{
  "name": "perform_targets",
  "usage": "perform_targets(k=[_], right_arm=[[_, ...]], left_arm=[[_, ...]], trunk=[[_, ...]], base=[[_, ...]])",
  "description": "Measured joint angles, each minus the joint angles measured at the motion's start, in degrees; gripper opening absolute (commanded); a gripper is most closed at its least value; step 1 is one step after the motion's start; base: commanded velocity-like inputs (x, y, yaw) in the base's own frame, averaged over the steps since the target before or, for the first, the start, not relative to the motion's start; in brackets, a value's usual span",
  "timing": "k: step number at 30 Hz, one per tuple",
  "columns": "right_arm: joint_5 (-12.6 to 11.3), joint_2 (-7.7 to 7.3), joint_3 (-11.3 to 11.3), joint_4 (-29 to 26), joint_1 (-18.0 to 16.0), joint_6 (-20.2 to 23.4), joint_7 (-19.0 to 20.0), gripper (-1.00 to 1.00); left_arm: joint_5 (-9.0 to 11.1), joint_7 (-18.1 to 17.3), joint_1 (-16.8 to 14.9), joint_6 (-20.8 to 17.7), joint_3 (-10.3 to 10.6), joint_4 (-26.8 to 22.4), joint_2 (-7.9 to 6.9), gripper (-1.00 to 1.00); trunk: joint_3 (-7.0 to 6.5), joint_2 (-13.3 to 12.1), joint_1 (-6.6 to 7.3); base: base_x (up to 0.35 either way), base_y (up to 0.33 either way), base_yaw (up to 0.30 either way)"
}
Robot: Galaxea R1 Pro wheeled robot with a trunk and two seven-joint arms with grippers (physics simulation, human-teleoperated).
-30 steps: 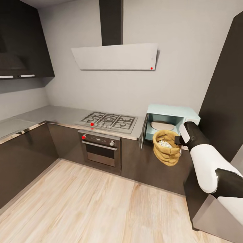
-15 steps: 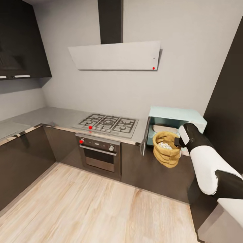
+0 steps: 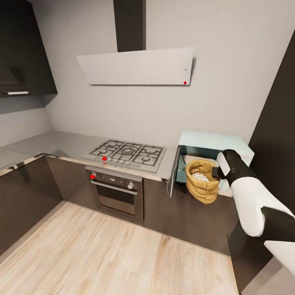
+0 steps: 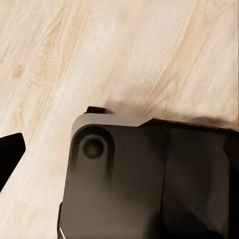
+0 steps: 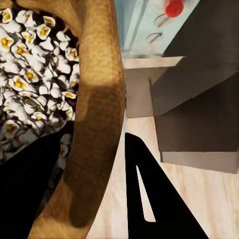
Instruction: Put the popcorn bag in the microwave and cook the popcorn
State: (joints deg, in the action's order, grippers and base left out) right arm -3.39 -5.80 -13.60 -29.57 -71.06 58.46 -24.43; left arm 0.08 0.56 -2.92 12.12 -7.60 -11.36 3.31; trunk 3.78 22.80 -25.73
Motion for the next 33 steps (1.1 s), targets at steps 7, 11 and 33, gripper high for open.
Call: perform_targets(k=[7, 11, 33], right_arm=[[0.1, -0.09, 0.0, 0.0, 0.0, 0.0, 0.0, -1.0], [0.0, -0.1, 0.0, 0.0, 0.0, 0.0, 0.0, -1.0], [-0.1, -0.09, 0.0, 0.0, 0.0, -0.1, 0.0, -1.0]], left_arm=[[0.0, 0.0, 0.1, 0.0, -0.1, 0.0, -0.02, 1.0], [0.0, 0.0, 0.1, 0.0, -0.1, 0.0, 0.0, 1.0], [0.0, 0.0, 0.1, 0.0, 0.0, 0.0, 0.0, 1.0]], trunk=[[0.0, 0.0, -0.02], [0.0, 0.0, 0.0], [0.0, 0.0, 0.0]], base=[[0.074, -0.07, 0.0], [0.166, -0.002, 0.0], [0.208, -0.128, 0.0]])
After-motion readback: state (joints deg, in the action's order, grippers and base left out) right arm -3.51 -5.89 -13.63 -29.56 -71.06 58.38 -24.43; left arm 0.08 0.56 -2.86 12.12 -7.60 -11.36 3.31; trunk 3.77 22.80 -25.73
